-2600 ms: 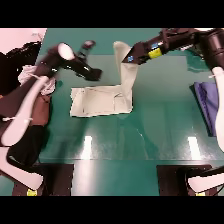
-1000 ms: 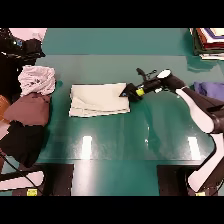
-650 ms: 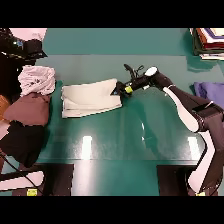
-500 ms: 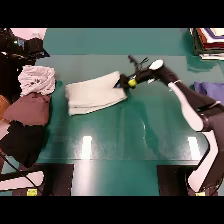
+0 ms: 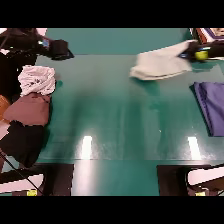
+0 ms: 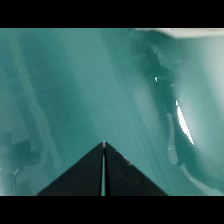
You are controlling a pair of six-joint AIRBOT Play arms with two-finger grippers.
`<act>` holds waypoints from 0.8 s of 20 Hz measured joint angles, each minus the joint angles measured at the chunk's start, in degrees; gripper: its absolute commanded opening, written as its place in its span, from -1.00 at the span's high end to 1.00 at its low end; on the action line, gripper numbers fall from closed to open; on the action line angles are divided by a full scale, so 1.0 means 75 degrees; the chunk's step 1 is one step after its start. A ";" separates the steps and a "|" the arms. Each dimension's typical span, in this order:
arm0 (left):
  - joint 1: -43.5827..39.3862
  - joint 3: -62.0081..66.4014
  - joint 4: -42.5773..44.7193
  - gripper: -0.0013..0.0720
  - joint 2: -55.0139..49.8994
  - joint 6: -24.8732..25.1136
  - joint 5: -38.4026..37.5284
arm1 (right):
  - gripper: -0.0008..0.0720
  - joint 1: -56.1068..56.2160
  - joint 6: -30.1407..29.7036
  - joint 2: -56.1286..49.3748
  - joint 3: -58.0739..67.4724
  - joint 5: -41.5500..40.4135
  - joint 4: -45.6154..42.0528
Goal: Fold the shirts.
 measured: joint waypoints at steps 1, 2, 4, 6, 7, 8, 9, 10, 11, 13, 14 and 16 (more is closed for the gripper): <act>-0.0221 0.0000 -0.0006 0.89 0.0000 0.0003 0.0157 | 0.93 -0.0519 0.0020 0.0122 0.0003 0.0044 -0.0119; -0.0446 0.0000 -0.0012 0.89 0.0000 0.0009 0.0312 | 0.93 -0.1055 0.0038 0.0204 0.0003 0.0119 -0.0201; -0.0796 0.0000 -0.0012 0.89 0.0000 0.0009 0.0583 | 0.93 -0.1938 0.0061 0.0254 0.0003 0.0265 -0.0309; -0.1067 0.0000 -0.0009 0.89 0.0000 0.0009 0.0755 | 0.93 -0.2617 0.0076 0.0248 0.0003 0.0347 -0.0353; -0.1154 0.0000 -0.0003 0.89 0.0000 0.0009 0.0807 | 0.93 -0.2900 0.0087 0.0245 0.0003 0.0341 -0.0361; -0.1224 0.0000 0.0000 0.89 0.0000 0.0009 0.0860 | 0.93 -0.3121 0.0087 0.0242 0.0012 0.0306 -0.0356; -0.1268 0.0000 0.0017 0.89 0.0000 0.0009 0.0892 | 0.93 -0.3308 0.0082 0.0239 0.0044 0.0239 -0.0271; -0.1297 0.0000 0.0035 0.89 -0.0003 0.0009 0.0938 | 0.93 -0.3483 0.0041 0.0239 0.0122 0.0192 -0.0122; -0.1320 0.0000 0.0050 0.89 -0.0012 0.0006 0.0976 | 0.93 -0.3620 -0.0003 0.0239 0.0245 0.0157 0.0026; -0.1358 0.0000 0.0055 0.89 -0.0035 0.0006 0.1020 | 0.93 -0.3791 -0.0085 0.0242 0.0600 0.0143 0.0265; -0.1367 0.0000 0.0055 0.89 -0.0050 0.0009 0.1026 | 0.93 -0.3841 -0.0111 0.0242 0.0816 0.0175 0.0332; -0.1376 -0.0006 0.0061 0.89 -0.0076 0.0006 0.1026 | 0.93 -0.3905 -0.0154 0.0262 0.1230 0.0344 0.0443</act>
